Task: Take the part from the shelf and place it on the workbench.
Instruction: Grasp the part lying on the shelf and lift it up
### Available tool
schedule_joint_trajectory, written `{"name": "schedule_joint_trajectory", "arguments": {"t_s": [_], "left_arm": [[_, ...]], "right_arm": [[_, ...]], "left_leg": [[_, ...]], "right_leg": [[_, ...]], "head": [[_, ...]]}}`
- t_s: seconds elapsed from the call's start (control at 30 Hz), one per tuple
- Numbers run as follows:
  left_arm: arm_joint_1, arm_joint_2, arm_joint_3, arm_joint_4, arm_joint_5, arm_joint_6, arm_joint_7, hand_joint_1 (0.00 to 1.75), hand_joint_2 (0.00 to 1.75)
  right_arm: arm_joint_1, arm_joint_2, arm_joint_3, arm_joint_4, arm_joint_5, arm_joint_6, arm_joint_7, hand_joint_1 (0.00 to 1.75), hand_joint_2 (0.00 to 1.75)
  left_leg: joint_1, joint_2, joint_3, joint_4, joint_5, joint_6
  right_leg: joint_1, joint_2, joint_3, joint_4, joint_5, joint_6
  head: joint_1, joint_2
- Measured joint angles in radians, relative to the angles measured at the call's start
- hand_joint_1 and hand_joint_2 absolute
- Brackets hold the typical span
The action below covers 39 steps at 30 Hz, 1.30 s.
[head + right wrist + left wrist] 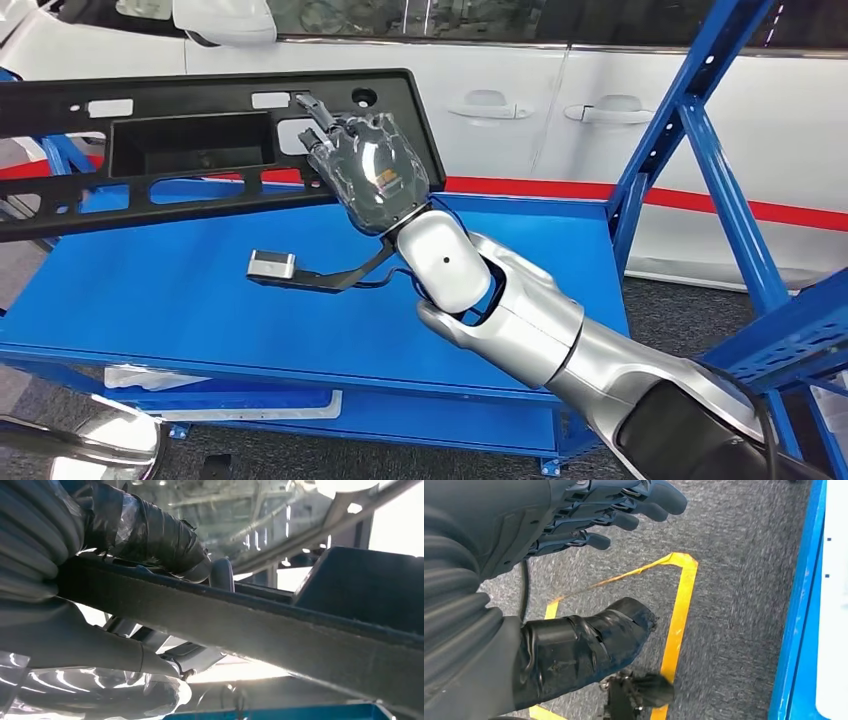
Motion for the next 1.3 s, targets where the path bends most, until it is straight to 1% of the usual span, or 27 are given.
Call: {"name": "schedule_joint_trajectory", "arguments": {"t_s": [0.1,0.13,0.17,0.2,0.27,0.3,0.33,0.43,0.47,0.5,0.6,0.63,0.67,0.73,0.8,0.87,0.93,0.97,1.0,1.03,1.1,1.13,1.17,1.2,1.23,1.27,1.3], "left_arm": [[-0.001,-0.002,0.000,0.000,0.002,0.002,0.000,0.00,1.75],[-0.001,-0.002,0.000,0.000,0.002,0.003,0.000,0.00,1.75],[-0.001,-0.002,0.000,0.000,0.003,0.003,0.001,0.00,1.75],[-0.002,-0.002,0.000,0.000,0.003,0.004,0.001,0.00,1.75],[-0.005,-0.002,0.000,0.000,0.004,0.005,0.002,0.00,1.75],[-0.007,-0.003,0.000,0.000,0.003,0.005,0.003,0.00,1.75],[-0.009,-0.003,0.000,0.000,0.003,0.006,0.003,0.00,1.75],[-0.007,-0.005,0.000,0.000,0.003,0.007,0.005,0.00,1.75],[-0.007,-0.007,0.000,0.000,0.003,0.007,0.007,0.00,1.75],[-0.007,-0.008,0.000,0.000,0.003,0.008,0.009,0.00,1.75],[-0.008,-0.010,0.000,0.000,0.000,0.009,0.013,0.00,1.75],[-0.008,-0.010,0.000,0.000,0.000,0.010,0.015,0.00,1.75],[-0.007,-0.010,0.000,0.000,0.000,0.010,0.017,0.00,1.75],[-0.007,-0.010,0.000,0.000,0.000,0.011,0.021,0.00,1.75],[-0.008,-0.011,0.000,0.000,0.001,0.011,0.024,0.00,1.75],[-0.008,-0.013,0.000,0.000,0.002,0.012,0.029,0.00,1.75],[-0.008,-0.012,-0.001,0.000,0.004,0.013,0.033,0.00,1.75],[-0.007,-0.011,-0.001,0.000,0.005,0.014,0.034,0.00,1.75],[-0.007,-0.011,-0.001,0.000,0.006,0.015,0.035,0.00,1.75],[-0.006,-0.011,-0.001,0.000,0.006,0.016,0.036,0.00,1.75],[-0.007,-0.013,-0.001,0.000,0.007,0.016,0.037,0.00,1.75],[-0.007,-0.013,-0.001,0.000,0.007,0.017,0.037,0.00,1.75],[-0.007,-0.012,-0.001,0.000,0.008,0.017,0.038,0.00,1.75],[-0.008,-0.012,-0.001,0.000,0.008,0.017,0.039,0.00,1.75],[-0.008,-0.012,-0.001,0.000,0.009,0.017,0.040,0.00,1.75],[-0.010,-0.012,-0.002,0.000,0.009,0.017,0.041,0.00,1.75],[-0.012,-0.012,-0.002,0.000,0.009,0.017,0.042,0.00,1.75]], "right_arm": [[0.006,0.000,-0.010,-0.021,-0.001,-0.001,0.000,1.75,1.75],[0.011,0.000,-0.012,-0.027,-0.004,-0.001,0.000,1.75,1.75],[0.015,0.000,-0.014,-0.032,-0.007,0.000,0.000,1.75,1.75],[0.018,0.000,-0.015,-0.037,-0.011,0.001,0.001,1.75,1.75],[0.022,0.000,-0.019,-0.048,-0.020,0.001,0.002,1.75,1.75],[0.022,0.000,-0.022,-0.054,-0.025,0.001,0.003,1.75,1.75],[0.022,0.001,-0.026,-0.059,-0.029,0.001,0.002,1.75,1.75],[0.023,0.000,-0.032,-0.068,-0.044,0.002,0.000,1.75,1.75],[0.023,-0.001,-0.032,-0.070,-0.050,0.002,-0.001,1.75,1.75],[0.024,-0.002,-0.033,-0.072,-0.055,0.002,-0.003,1.75,1.75],[0.026,-0.005,-0.035,-0.077,-0.068,0.003,-0.007,1.75,1.75],[0.028,-0.005,-0.035,-0.078,-0.071,0.004,-0.007,1.75,1.75],[0.029,-0.006,-0.035,-0.080,-0.076,0.005,-0.007,1.75,1.75],[0.031,-0.006,-0.035,-0.083,-0.083,0.008,-0.007,1.75,1.75],[0.031,-0.006,-0.035,-0.089,-0.091,0.011,-0.009,1.75,1.75],[0.030,-0.005,-0.035,-0.096,-0.101,0.015,-0.010,1.75,1.75],[0.029,-0.005,-0.036,-0.098,-0.110,0.020,-0.011,1.75,1.75],[0.029,-0.005,-0.036,-0.099,-0.113,0.022,-0.011,1.75,1.75],[0.029,-0.005,-0.036,-0.099,-0.115,0.023,-0.011,1.75,1.75],[0.028,-0.005,-0.036,-0.099,-0.116,0.024,-0.011,1.75,1.75],[0.028,-0.004,-0.036,-0.100,-0.117,0.025,-0.011,1.75,1.75],[0.029,-0.004,-0.036,-0.100,-0.117,0.025,-0.011,1.75,1.75],[0.030,-0.004,-0.036,-0.099,-0.118,0.025,-0.011,1.75,1.75],[0.030,-0.004,-0.036,-0.099,-0.118,0.024,-0.011,1.75,1.75],[0.031,-0.004,-0.036,-0.099,-0.118,0.024,-0.011,1.75,1.75],[0.031,-0.004,-0.036,-0.100,-0.118,0.023,-0.012,1.75,1.75],[0.031,-0.004,-0.036,-0.102,-0.117,0.022,-0.013,1.75,1.75]], "left_leg": [[0.004,0.001,-0.054,0.170,-0.110,-0.013],[0.004,0.001,-0.059,0.203,-0.125,-0.015],[0.005,0.001,-0.045,0.200,-0.123,-0.016],[0.005,0.001,-0.012,0.160,-0.106,-0.015],[0.004,0.001,0.080,0.020,-0.066,-0.009],[0.002,-0.001,0.109,-0.033,-0.051,-0.004],[-0.001,-0.002,0.122,-0.062,-0.044,0.002],[-0.004,-0.002,0.111,-0.071,-0.018,0.023],[-0.002,0.000,0.105,-0.073,-0.006,0.030],[0.001,0.003,0.096,-0.075,0.007,0.038],[0.000,0.007,0.057,-0.075,0.039,0.050],[-0.001,0.007,0.043,-0.074,0.049,0.050],[-0.001,0.007,0.029,-0.073,0.058,0.050],[-0.002,0.006,0.002,-0.068,0.076,0.046],[-0.003,0.006,-0.018,-0.060,0.089,0.038],[-0.003,0.006,-0.026,-0.058,0.103,0.026],[-0.002,0.006,-0.028,-0.063,0.116,0.012],[-0.001,0.005,-0.034,-0.058,0.106,0.006],[0.001,0.004,-0.043,-0.038,0.079,0.001],[0.003,0.004,-0.057,0.002,0.034,-0.004],[0.006,0.004,-0.086,0.121,-0.061,-0.013],[0.007,0.004,-0.093,0.176,-0.083,-0.017],[0.008,0.004,-0.088,0.208,-0.081,-0.020],[0.008,0.004,-0.069,0.211,-0.060,-0.022],[0.009,0.004,-0.033,0.182,-0.032,-0.022],[0.009,0.004,0.016,0.126,-0.016,-0.020],[0.007,0.004,0.070,0.053,-0.018,-0.017]], "right_leg": [[-0.001,-0.001,-0.020,-0.001,0.018,-0.006],[-0.001,-0.001,-0.029,0.000,0.024,-0.006],[-0.001,-0.001,-0.038,0.000,0.032,-0.004],[-0.001,-0.001,-0.047,0.001,0.039,-0.002],[0.000,-0.001,-0.062,0.002,0.054,0.005],[0.001,-0.001,-0.066,0.001,0.062,0.011],[0.002,-0.001,-0.068,-0.001,0.069,0.017],[0.002,-0.002,-0.071,-0.011,0.087,0.035],[0.001,-0.002,-0.078,-0.003,0.072,0.040],[0.001,-0.002,-0.091,0.024,0.037,0.044],[-0.002,-0.004,-0.138,0.201,-0.111,0.050],[-0.002,-0.004,-0.141,0.251,-0.133,0.051],[-0.002,-0.004,-0.128,0.271,-0.133,0.051],[-0.002,-0.004,-0.049,0.206,-0.095,0.046],[0.002,-0.003,0.056,0.071,-0.081,0.038],[0.008,-0.003,0.101,-0.002,-0.087,0.031],[0.008,-0.005,0.095,-0.012,-0.072,0.021],[0.006,-0.006,0.089,-0.017,-0.063,0.013],[0.003,-0.008,0.080,-0.021,-0.050,0.005],[0.000,-0.010,0.069,-0.023,-0.038,-0.002],[0.000,-0.011,0.039,-0.022,-0.015,-0.008],[0.000,-0.011,0.023,-0.021,-0.004,-0.007],[0.000,-0.011,0.006,-0.018,0.008,-0.006],[0.000,-0.011,-0.012,-0.015,0.019,-0.004],[0.000,-0.011,-0.030,-0.011,0.029,-0.002],[-0.001,-0.010,-0.045,-0.007,0.039,0.002],[0.001,-0.010,-0.057,-0.004,0.048,0.006]], "head": [[-0.004,0.000],[-0.004,0.000],[-0.004,0.000],[-0.004,0.000],[-0.004,0.000],[-0.002,0.000],[-0.001,0.000],[0.002,0.000],[0.003,0.000],[0.005,0.000],[0.010,0.000],[0.010,0.000],[0.010,0.000],[0.010,0.000],[0.008,0.000],[0.010,0.000],[0.013,0.000],[0.014,0.000],[0.011,0.000],[0.009,0.000],[0.004,0.000],[0.004,0.000],[0.004,0.000],[0.004,0.000],[0.004,0.000],[0.004,0.000],[0.003,0.000]]}}
